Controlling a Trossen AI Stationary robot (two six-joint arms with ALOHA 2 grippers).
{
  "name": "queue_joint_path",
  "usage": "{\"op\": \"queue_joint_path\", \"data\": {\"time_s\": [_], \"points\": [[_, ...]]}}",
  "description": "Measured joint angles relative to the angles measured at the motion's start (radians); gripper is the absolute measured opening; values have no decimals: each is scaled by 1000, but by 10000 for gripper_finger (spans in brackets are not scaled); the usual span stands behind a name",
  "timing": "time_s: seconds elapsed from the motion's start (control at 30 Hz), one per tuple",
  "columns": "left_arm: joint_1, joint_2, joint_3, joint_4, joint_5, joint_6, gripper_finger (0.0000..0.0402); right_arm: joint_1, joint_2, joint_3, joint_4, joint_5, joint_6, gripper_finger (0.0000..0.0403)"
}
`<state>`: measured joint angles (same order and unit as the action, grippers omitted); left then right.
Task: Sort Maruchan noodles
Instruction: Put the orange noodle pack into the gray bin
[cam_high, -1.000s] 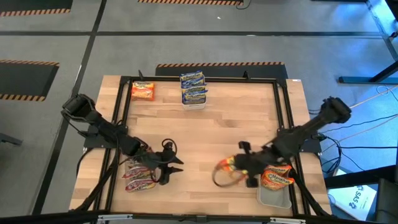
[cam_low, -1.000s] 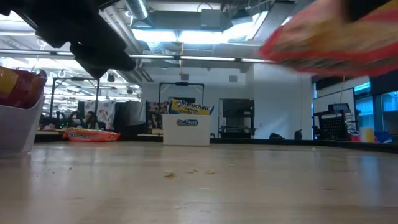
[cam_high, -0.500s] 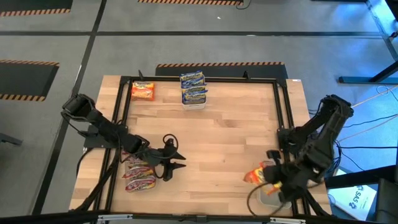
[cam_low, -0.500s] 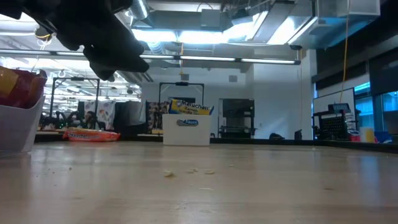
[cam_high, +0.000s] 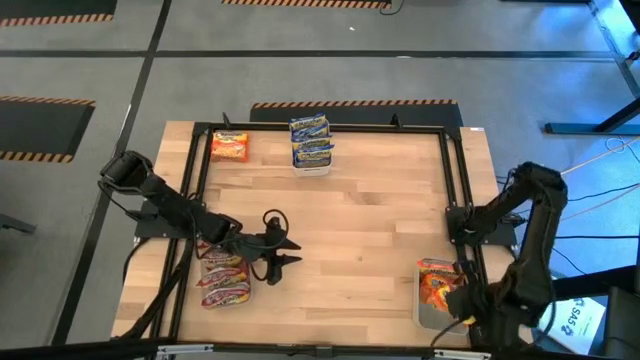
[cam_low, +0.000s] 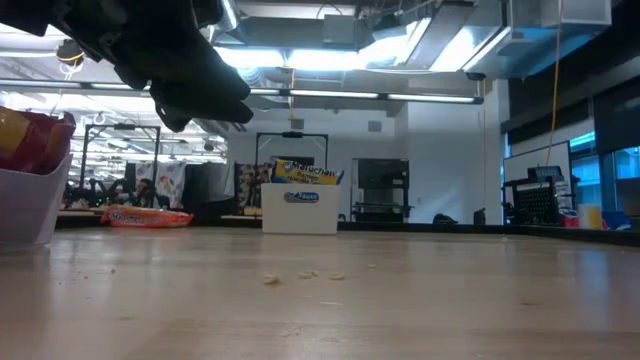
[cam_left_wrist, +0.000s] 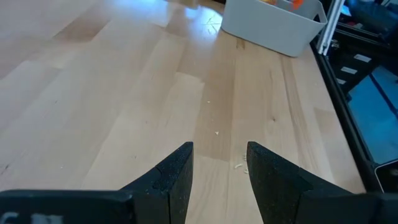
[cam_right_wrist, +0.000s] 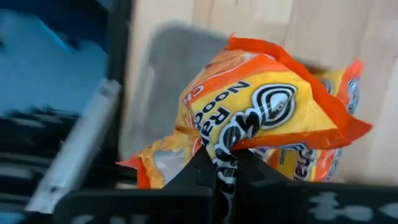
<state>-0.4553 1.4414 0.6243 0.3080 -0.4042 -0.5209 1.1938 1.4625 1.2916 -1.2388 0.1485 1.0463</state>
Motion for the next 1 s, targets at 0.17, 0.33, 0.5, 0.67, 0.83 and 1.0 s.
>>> {"op": "queue_joint_path", "data": {"time_s": [0.17,0.33,0.5,0.67,0.83,1.0], "points": [[0,0,0,0,-2,0,144,-2,91,-25,-18,-19,-66,2],[0,0,0,0,-2,-1,144,-3,171,-25,-13,-8,-157,2],[0,0,0,0,-2,-2,144,-3,242,-25,-12,-9,-164,2],[0,0,0,0,-2,-2,144,-19,286,-25,31,-72,-159,3],[-1,0,0,0,-2,-3,144,-55,305,-26,34,-74,-102,17],[-1,0,0,0,0,-3,144,-85,304,-26,31,-89,-74,75]]}}
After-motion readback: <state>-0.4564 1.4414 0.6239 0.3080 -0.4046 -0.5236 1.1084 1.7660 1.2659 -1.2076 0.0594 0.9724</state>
